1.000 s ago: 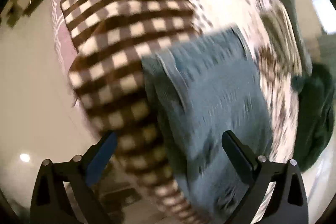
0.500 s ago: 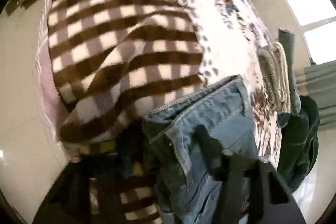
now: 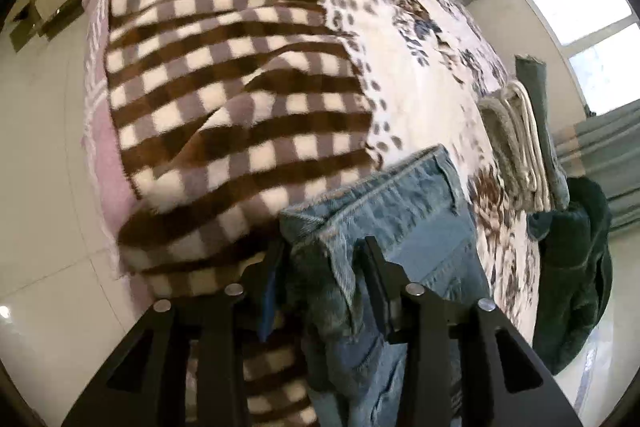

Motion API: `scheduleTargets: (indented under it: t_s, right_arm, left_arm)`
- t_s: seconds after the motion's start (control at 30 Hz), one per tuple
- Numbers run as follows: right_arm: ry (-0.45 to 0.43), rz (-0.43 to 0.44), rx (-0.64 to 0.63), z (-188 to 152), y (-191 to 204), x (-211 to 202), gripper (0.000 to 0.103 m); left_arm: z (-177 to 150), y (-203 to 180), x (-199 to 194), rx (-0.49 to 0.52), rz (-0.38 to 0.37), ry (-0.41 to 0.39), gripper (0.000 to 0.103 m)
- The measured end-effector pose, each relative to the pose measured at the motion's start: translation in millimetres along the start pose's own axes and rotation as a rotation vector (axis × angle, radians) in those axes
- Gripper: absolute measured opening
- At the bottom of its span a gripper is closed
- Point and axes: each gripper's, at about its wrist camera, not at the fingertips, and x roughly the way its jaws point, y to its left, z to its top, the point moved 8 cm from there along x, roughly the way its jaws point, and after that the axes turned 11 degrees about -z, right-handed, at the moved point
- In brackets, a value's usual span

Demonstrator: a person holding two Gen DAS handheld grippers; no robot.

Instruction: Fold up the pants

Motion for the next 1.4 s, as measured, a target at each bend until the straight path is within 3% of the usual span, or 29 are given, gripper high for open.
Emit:
scheduleTargets:
  t_s: [0.07, 0.17, 0.2, 0.27, 0.43, 0.5, 0.57, 0.6, 0.7, 0.77, 0.9, 0.93, 1.03, 1.17, 1.4]
  right_arm:
    - [0.001, 0.003, 0.001, -0.3, -0.2, -0.6, 0.077]
    - [-0.002, 0.010, 0.003, -1.7, -0.8, -0.7, 0.077]
    - [-0.005, 0.012, 0.005, -2.3, -1.2, -0.9, 0.078]
    - [-0.009, 0.014, 0.005, -2.9, -1.7, -1.3, 0.078]
    - [-0.009, 0.011, 0.009, -4.1, -2.1, -0.5, 0.078]
    - [-0.004, 0.009, 0.009, -5.5, -2.2, 1.1, 0.078]
    - [0.003, 0.010, 0.007, -5.6, -2.3, 1.1, 0.078]
    - [0.007, 0.011, 0.005, -5.5, -2.3, 1.4, 0.078]
    - [0.012, 0.017, -0.005, -3.5, -3.1, 0.8, 0.078]
    - [0.009, 0.018, -0.006, -2.7, -3.3, 0.5, 0.079]
    - [0.000, 0.018, 0.000, -2.7, -4.2, -0.4, 0.079]
    - [-0.003, 0.018, 0.002, -3.7, -5.1, 0.3, 0.079]
    - [-0.002, 0.026, 0.011, -5.1, -6.5, -2.4, 0.079]
    - [-0.014, 0.048, 0.021, -3.8, -10.4, -6.2, 0.079]
    - [-0.066, 0.099, 0.029, -4.2, -32.8, -18.2, 0.079]
  left_arm:
    - [2.5, 7.6, 13.7, -0.036, -0.031, 0.006, 0.045]
    - [3.7, 14.3, 25.2, -0.060, -0.073, 0.000, 0.046]
    - [3.7, 12.8, 22.7, -0.061, -0.080, 0.001, 0.045]
    - [4.3, 3.3, 9.5, -0.023, -0.095, -0.009, 0.028]
    - [-1.6, -32.6, -25.6, 0.112, -0.170, -0.055, 0.022]
    - [-2.1, -30.3, -21.4, 0.119, -0.154, -0.057, 0.023]
    - [0.5, -10.9, -8.3, 0.052, -0.131, -0.039, 0.036]
    - [1.0, 2.6, 0.6, 0.004, -0.124, -0.019, 0.037]
    - [3.0, 23.8, 21.0, -0.096, -0.193, 0.008, 0.040]
    - [5.5, 22.3, 27.5, -0.081, -0.202, 0.008, 0.045]
    - [6.8, 11.3, 28.8, -0.014, -0.164, -0.003, 0.041]
    - [8.3, 6.5, 24.2, 0.002, -0.164, -0.013, 0.030]
    - [12.1, -13.3, 2.9, 0.084, -0.167, -0.043, 0.020]
    - [5.9, -65.2, -29.3, 0.267, -0.159, -0.044, 0.018]
    - [-32.5, -172.0, -72.6, 0.536, -0.247, -0.056, 0.017]
